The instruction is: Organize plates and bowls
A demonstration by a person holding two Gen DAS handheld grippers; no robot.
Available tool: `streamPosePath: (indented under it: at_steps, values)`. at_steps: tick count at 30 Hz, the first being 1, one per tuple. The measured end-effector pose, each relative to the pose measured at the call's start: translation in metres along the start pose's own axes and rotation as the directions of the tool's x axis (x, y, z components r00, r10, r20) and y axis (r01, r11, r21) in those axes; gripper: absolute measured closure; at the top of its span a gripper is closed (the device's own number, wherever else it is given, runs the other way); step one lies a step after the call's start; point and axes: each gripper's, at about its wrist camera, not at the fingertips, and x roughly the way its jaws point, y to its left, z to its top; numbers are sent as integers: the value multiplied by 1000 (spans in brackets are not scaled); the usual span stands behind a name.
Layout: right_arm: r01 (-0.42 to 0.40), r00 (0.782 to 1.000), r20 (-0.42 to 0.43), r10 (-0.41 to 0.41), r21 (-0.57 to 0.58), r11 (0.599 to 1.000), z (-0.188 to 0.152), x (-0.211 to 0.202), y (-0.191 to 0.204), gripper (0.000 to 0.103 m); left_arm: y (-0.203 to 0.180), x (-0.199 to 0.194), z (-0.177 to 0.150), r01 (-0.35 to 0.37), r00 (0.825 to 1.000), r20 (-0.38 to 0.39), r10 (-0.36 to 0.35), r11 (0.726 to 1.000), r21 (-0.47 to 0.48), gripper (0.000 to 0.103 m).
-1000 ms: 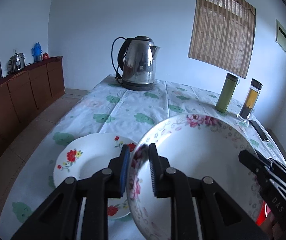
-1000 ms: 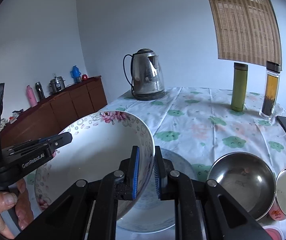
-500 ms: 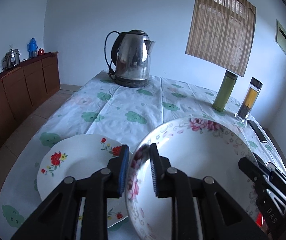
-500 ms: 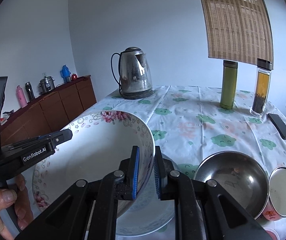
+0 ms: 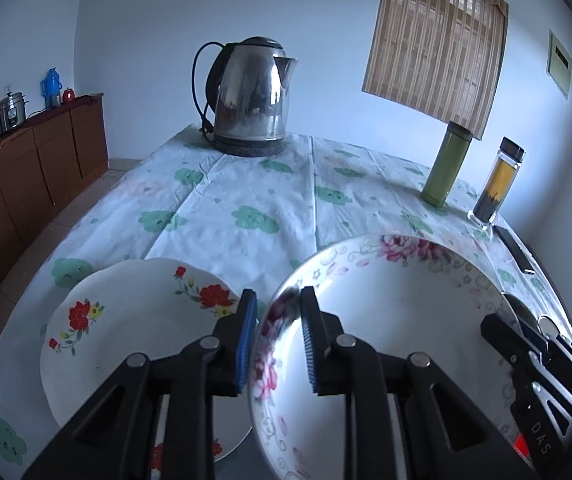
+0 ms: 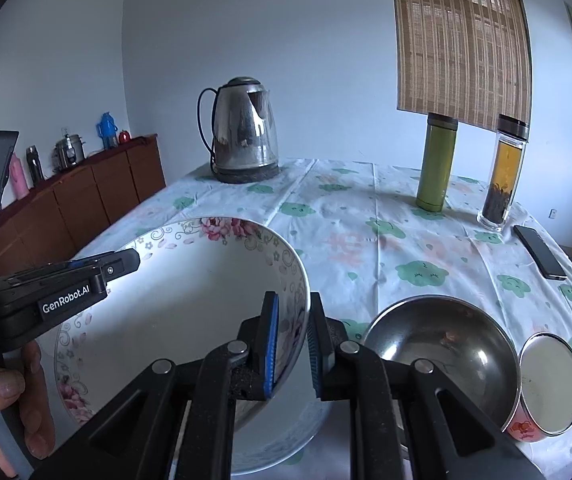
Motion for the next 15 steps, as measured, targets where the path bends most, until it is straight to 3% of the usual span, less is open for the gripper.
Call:
streamPosePath:
  at_steps: [15]
  values:
    - [56, 998, -35, -57, -38, 998, -4, 9, 3, 88, -4, 11, -7, 2, 1000, -13, -2, 1000, 14, 84]
